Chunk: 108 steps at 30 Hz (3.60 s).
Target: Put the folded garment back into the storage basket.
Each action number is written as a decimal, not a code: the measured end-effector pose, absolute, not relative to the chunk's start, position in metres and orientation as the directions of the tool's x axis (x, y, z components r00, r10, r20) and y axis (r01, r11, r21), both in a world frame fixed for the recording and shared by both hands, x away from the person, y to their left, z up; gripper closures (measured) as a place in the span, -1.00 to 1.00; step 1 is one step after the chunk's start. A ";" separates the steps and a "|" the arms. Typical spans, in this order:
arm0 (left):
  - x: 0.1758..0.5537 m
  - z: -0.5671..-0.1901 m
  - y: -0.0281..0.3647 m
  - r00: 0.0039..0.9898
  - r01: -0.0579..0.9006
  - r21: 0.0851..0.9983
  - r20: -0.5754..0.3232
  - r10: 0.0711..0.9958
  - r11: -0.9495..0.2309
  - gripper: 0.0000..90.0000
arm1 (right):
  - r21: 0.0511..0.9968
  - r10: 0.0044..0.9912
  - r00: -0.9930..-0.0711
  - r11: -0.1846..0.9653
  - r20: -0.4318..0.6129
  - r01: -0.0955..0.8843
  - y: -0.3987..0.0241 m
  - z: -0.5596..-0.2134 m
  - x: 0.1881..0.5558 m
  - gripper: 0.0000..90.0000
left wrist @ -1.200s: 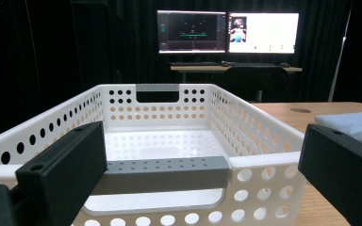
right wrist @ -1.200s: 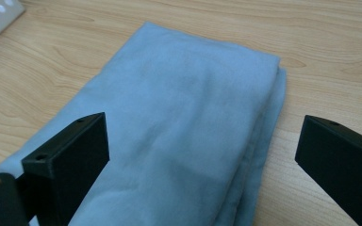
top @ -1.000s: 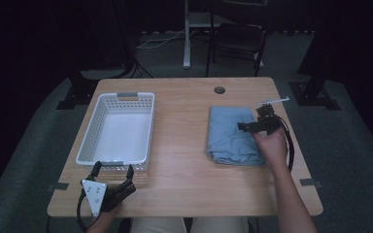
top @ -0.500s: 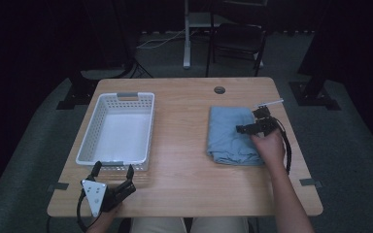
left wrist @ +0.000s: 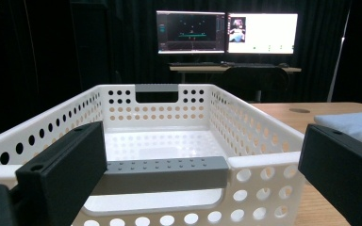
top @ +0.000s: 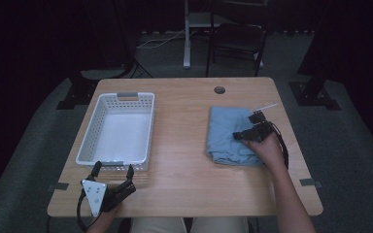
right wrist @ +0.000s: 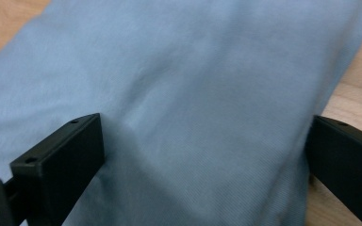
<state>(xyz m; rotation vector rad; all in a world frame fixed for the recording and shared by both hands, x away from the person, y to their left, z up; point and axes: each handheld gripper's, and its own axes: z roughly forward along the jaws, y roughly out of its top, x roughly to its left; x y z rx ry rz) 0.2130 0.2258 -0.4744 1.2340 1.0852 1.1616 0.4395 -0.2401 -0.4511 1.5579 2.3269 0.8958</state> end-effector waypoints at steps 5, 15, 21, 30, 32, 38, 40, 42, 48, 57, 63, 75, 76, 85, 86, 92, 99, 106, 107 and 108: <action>0.213 -0.474 0.226 0.110 -0.052 0.999 0.016 0.994 -0.011 -0.93 | 0.585 0.890 -0.423 0.255 0.169 0.770 -0.242 -0.450 0.438 -0.91; 0.213 -0.474 0.226 0.110 -0.051 0.999 0.017 0.994 -0.011 -0.93 | 0.580 0.845 -0.446 0.213 0.295 0.787 -0.252 -0.446 0.435 0.11; 0.213 -0.474 0.226 0.109 -0.050 0.999 0.017 0.994 -0.012 -0.93 | 0.579 0.820 -0.462 0.206 0.338 0.789 -0.253 -0.448 0.436 0.33; 0.213 -0.474 0.226 0.110 -0.049 0.999 0.018 0.994 -0.013 -0.93 | 0.596 0.743 -0.457 0.099 0.488 0.797 -0.267 -0.457 0.434 0.40; 0.213 -0.474 0.226 0.110 -0.049 0.999 0.018 0.994 -0.013 -0.93 | 0.600 0.730 -0.458 0.082 0.507 0.796 -0.268 -0.456 0.434 0.40; 0.213 -0.474 0.226 0.110 -0.050 0.999 0.018 0.994 -0.012 -0.93 | 0.616 0.716 -0.465 0.061 0.521 0.785 -0.269 -0.452 0.431 0.41; 0.213 -0.474 0.226 0.111 -0.051 0.999 0.017 0.994 -0.011 -0.93 | 0.623 0.713 -0.468 0.056 0.522 0.780 -0.269 -0.450 0.430 0.41; 0.213 -0.474 0.226 0.111 -0.051 0.999 0.017 0.994 -0.011 -0.93 | 0.633 0.705 -0.476 0.049 0.526 0.772 -0.268 -0.448 0.429 0.41; 0.213 -0.474 0.226 0.111 -0.051 0.999 0.017 0.994 -0.011 -0.93 | 0.648 0.686 -0.494 0.043 0.535 0.761 -0.268 -0.442 0.426 0.41; 0.213 -0.474 0.226 0.111 -0.051 0.999 0.017 0.994 -0.011 -0.93 | 0.679 0.674 -0.510 0.016 0.535 0.734 -0.269 -0.427 0.422 0.41; 0.213 -0.474 0.226 0.111 -0.050 0.999 0.017 0.994 -0.011 -0.93 | 0.695 0.650 -0.531 0.005 0.544 0.719 -0.269 -0.418 0.417 0.42; 0.213 -0.474 0.226 0.099 -0.047 0.999 0.019 0.995 -0.014 -0.93 | 0.721 0.602 -0.552 -0.058 0.577 0.690 -0.271 -0.399 0.409 0.42; 0.213 -0.474 0.226 0.099 -0.046 0.999 0.018 0.995 -0.014 -0.93 | 0.725 0.602 -0.555 -0.060 0.574 0.686 -0.271 -0.398 0.409 0.42; 0.213 -0.474 0.226 0.099 -0.044 0.999 0.019 0.995 -0.015 -0.93 | 0.753 0.599 -0.577 -0.066 0.555 0.655 -0.267 -0.374 0.405 0.42; 0.213 -0.474 0.226 0.099 -0.044 0.999 0.019 0.995 -0.015 -0.93 | 0.755 0.598 -0.579 -0.067 0.553 0.652 -0.267 -0.372 0.404 0.42; 0.213 -0.474 0.226 0.100 -0.043 0.999 0.020 0.995 -0.016 -0.93 | 0.770 0.593 -0.595 -0.067 0.542 0.635 -0.263 -0.359 0.402 0.42; 0.213 -0.474 0.226 0.103 -0.042 0.999 0.021 0.994 -0.017 -0.93 | 0.778 0.569 -0.610 -0.087 0.551 0.622 -0.260 -0.345 0.400 0.42; 0.213 -0.474 0.226 0.108 -0.039 0.999 0.021 0.994 -0.017 -0.93 | 0.790 0.558 -0.623 -0.099 0.547 0.605 -0.257 -0.331 0.398 0.42; 0.213 -0.474 0.226 0.108 -0.039 0.999 0.021 0.994 -0.017 -0.93 | 0.791 0.561 -0.624 -0.094 0.543 0.604 -0.257 -0.330 0.398 0.42; 0.213 -0.474 0.226 0.108 -0.040 0.999 0.021 0.994 -0.017 -0.93 | 0.793 0.563 -0.625 -0.095 0.542 0.602 -0.257 -0.327 0.398 0.42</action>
